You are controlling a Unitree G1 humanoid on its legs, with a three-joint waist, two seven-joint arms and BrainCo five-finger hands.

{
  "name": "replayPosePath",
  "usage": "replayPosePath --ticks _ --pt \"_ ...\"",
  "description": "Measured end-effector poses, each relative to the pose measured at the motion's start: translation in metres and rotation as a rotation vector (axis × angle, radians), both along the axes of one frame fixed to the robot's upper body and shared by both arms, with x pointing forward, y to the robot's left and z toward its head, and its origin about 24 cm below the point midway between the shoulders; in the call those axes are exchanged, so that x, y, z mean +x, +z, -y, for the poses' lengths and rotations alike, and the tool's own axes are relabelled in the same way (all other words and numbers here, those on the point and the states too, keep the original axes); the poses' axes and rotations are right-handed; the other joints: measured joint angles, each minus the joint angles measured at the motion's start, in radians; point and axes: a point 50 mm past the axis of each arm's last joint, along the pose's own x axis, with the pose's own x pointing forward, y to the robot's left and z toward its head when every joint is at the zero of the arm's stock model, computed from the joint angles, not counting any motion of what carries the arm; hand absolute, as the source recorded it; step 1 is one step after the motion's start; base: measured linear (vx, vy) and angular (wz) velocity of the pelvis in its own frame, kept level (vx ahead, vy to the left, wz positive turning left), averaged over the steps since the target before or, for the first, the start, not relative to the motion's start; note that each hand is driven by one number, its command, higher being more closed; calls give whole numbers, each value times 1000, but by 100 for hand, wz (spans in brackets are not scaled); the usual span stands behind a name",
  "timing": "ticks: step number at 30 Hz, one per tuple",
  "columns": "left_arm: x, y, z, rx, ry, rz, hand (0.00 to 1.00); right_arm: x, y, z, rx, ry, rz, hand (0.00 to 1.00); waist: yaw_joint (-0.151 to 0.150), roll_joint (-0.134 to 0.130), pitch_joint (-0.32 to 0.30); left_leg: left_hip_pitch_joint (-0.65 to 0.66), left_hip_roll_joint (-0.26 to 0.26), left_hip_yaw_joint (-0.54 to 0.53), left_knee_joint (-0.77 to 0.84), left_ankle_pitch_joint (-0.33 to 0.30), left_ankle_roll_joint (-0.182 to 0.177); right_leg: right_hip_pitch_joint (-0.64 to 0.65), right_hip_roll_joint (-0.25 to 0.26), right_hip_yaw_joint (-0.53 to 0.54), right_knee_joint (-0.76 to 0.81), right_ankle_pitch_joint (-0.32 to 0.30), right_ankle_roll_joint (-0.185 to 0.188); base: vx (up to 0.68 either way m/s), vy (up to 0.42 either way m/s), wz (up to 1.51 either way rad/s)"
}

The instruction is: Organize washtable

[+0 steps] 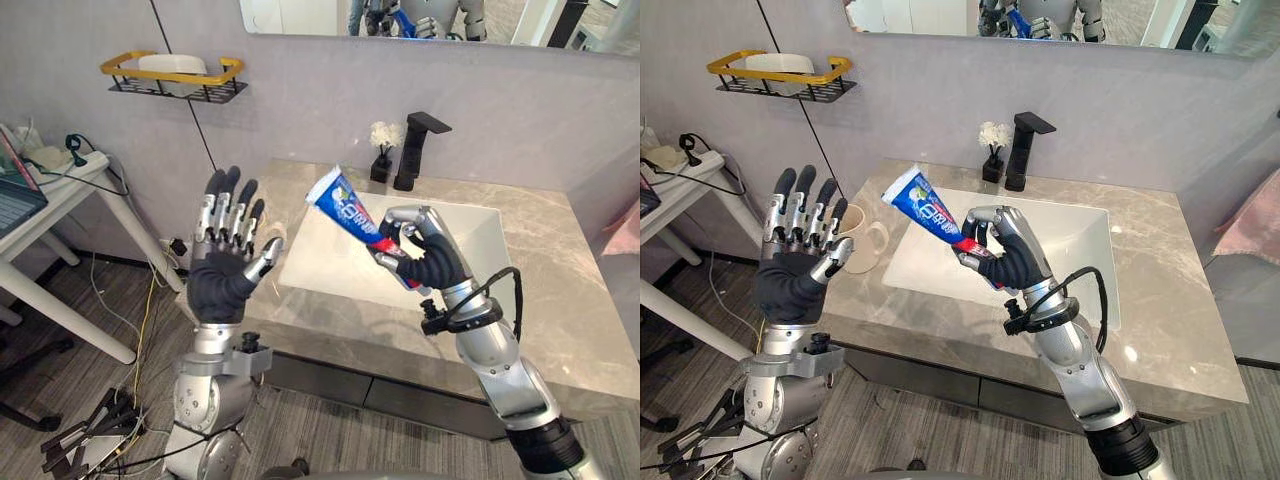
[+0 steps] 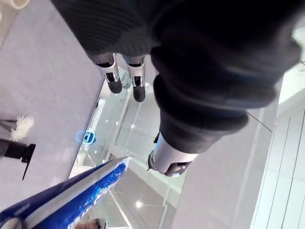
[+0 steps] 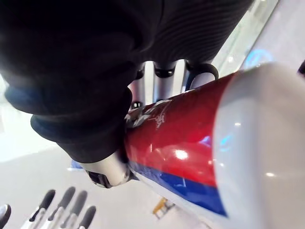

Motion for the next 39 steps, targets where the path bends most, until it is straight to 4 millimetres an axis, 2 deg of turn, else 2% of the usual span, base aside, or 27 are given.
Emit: replayPosePath --ticks 7,14,19,25,26,39 --pt "4 -12 18 -46 -136 -91 0 1 4 -11 13 33 18 100 -1 -10 -7 18 2 17 -38 17 0 -9 0 19 2 0 0 -9 3 -7" --pt "11 -23 31 -47 -220 -152 0 2 -4 -21 4 69 -13 100 -5 -21 -14 33 3 23 -69 34 1 -13 -1 23 5 1 0 -3 1 -1" --pt "13 -23 41 -66 -279 -161 0 6 -11 -31 -10 109 -53 100 -24 -22 -15 48 3 23 -104 56 2 -16 0 22 8 1 0 -28 -4 1" --pt "17 -22 48 -69 -312 -162 0 7 -18 -36 -24 130 -86 100 -25 -22 -16 59 4 27 -123 65 2 -16 0 27 9 1 0 -13 -2 -2" --pt "18 -22 49 -66 -315 -161 100 8 -21 -39 -30 140 -101 100 -26 -22 -16 60 4 27 -126 66 2 -17 0 27 8 1 0 0 0 0" --pt "25 -28 46 -76 -260 -209 100 6 -31 -42 -85 191 -129 100 -27 -23 -18 61 4 27 -130 66 2 -16 0 26 4 1 0 -5 -1 0"
